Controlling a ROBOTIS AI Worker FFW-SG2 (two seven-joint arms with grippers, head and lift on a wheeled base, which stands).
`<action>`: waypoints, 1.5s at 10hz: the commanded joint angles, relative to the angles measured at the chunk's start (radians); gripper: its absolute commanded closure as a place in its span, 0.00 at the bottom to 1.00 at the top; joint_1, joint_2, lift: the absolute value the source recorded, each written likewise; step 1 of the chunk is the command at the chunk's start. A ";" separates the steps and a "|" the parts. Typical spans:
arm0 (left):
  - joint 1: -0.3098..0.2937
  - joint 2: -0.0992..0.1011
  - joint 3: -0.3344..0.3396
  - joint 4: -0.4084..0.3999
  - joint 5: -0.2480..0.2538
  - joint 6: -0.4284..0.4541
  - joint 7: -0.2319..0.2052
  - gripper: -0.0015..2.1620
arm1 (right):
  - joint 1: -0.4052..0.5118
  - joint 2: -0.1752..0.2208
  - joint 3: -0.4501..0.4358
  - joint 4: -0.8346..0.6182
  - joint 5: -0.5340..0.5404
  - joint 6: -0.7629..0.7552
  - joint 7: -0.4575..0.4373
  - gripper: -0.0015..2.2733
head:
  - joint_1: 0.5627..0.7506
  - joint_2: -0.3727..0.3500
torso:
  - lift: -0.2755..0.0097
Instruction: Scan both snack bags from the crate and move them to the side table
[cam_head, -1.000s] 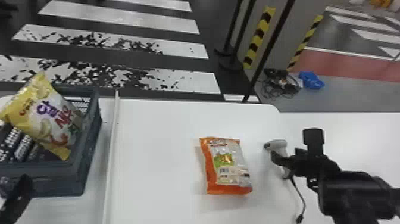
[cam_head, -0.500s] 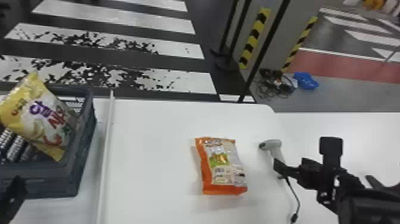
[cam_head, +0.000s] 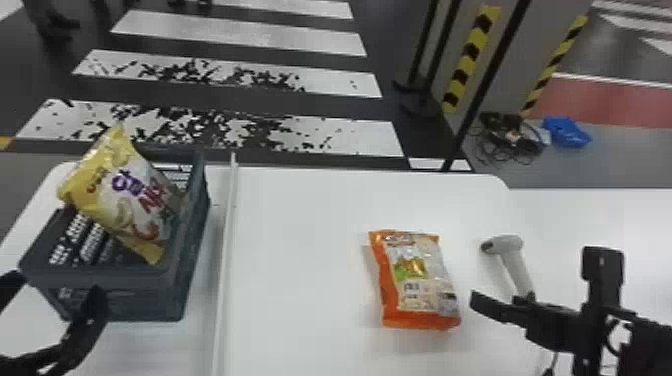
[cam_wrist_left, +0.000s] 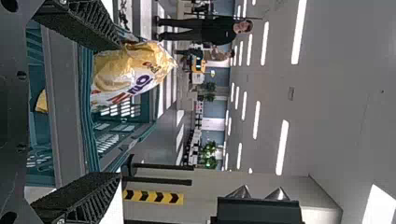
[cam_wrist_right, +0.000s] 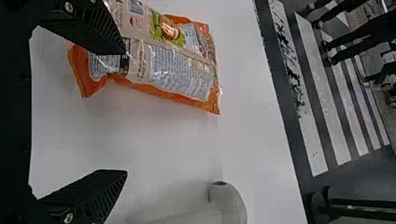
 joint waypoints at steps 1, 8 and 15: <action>0.000 0.000 0.001 0.004 0.000 0.000 0.000 0.01 | -0.029 0.005 -0.006 0.041 -0.068 0.020 0.035 0.04 | 0.70 0.32 | 0.62; -0.005 -0.003 0.001 0.019 0.000 0.000 0.000 0.01 | -0.157 -0.006 0.042 0.233 -0.087 0.088 0.106 0.04 | 0.70 0.42 | 0.62; -0.009 -0.005 0.001 0.031 0.000 0.000 0.000 0.01 | -0.164 -0.007 0.072 0.314 -0.030 -0.078 0.175 0.99 | 0.70 0.45 | 0.62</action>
